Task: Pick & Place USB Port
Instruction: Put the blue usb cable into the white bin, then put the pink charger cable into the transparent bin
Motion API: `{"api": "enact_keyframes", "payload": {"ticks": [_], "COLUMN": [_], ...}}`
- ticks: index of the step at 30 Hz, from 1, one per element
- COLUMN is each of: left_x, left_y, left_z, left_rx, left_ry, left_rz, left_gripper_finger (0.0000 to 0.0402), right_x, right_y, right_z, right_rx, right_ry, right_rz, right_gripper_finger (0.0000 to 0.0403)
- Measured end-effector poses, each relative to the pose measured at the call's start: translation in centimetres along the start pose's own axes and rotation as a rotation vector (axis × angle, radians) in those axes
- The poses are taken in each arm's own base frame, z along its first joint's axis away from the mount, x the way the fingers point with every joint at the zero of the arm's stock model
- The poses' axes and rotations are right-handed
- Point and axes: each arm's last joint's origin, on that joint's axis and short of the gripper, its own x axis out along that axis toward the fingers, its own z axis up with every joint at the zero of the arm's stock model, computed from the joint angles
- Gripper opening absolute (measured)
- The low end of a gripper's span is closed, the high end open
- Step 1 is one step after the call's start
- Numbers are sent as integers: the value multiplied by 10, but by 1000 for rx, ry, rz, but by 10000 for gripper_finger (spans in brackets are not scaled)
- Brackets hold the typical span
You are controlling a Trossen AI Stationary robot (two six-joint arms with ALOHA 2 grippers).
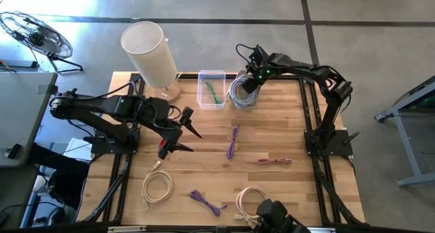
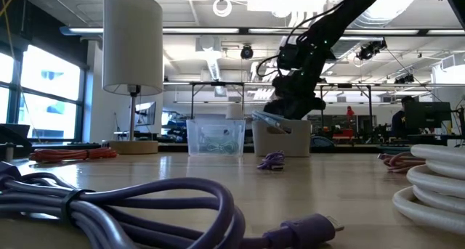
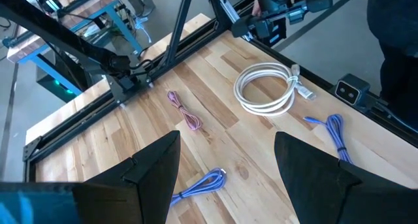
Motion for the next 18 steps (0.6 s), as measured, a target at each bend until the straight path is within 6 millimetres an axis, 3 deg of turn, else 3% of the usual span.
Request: {"api": "enact_keyframes", "payload": {"ticks": [9,18], "left_x": [0,0], "left_y": [0,0], "left_z": [0,0], "left_rx": [-4,-5], "left_ry": [5,7], "left_rz": [-2,2], "left_gripper_finger": [243,243], "right_x": [-9,-60], "right_y": [2,12], "right_z": [0,0], "right_rx": [6,-49], "right_ry": [-17,-161], "right_rz": [-16,-30], "right_gripper_finger": [189,212]}}
